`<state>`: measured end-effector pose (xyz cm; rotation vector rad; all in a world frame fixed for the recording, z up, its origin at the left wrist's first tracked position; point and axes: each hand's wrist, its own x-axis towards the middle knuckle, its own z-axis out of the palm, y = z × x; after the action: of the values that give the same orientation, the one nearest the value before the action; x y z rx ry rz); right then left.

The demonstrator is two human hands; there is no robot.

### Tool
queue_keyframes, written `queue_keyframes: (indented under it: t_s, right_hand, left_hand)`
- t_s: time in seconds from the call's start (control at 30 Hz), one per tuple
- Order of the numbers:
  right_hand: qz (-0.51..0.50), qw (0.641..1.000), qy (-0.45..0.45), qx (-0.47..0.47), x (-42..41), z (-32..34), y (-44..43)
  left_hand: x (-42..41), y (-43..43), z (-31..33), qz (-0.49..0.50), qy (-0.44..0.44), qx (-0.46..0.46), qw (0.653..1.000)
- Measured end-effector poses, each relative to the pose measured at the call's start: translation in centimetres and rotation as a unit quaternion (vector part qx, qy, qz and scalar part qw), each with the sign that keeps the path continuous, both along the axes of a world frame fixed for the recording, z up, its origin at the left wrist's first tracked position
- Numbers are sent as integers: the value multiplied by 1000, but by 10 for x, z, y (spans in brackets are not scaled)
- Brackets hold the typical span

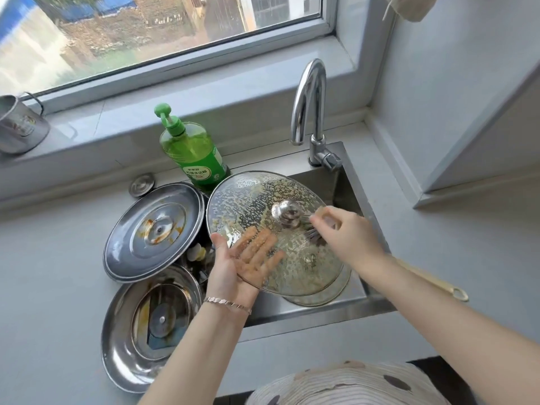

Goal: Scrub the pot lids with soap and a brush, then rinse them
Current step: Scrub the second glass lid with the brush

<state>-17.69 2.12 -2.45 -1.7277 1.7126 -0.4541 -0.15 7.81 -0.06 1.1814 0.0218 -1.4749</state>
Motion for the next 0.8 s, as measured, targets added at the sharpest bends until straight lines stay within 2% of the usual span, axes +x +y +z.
queue_keyframes:
  t_s: [0.07, 0.23, 0.37, 0.5, 0.53, 0.63, 0.67, 0.8]
  right_hand:
    - [-47, 998, -23, 25, -7, -2, -5]
    - [87, 994, -64, -4, 19, 10, 17]
    - [-5, 996, -82, 42, 5, -1, -8]
    - [99, 992, -78, -9, 19, 3, 16]
    - [96, 992, -87, -7, 17, 4, 16]
    - [-19, 993, -109, 30, 1, 1, -5]
    - [-22, 995, -98, 28, 2, 1, -3]
    - [139, 987, -74, -37, 30, 17, 47]
  left_hand:
    - [0, 1, 1, 3, 0, -3, 1000]
    - [0, -1, 4, 2, -2, 3, 1000]
    - [0, -1, 5, -3, -13, 2, 1000]
    - [4, -1, 7, 2, -20, 0, 1000]
    - [6, -1, 7, 5, -18, 1, 1000]
    - [3, -1, 9, 9, -11, -1, 1000]
    - [1, -2, 8, 13, -9, 1, 1000]
    - [2, -5, 5, 13, -10, 21, 1000]
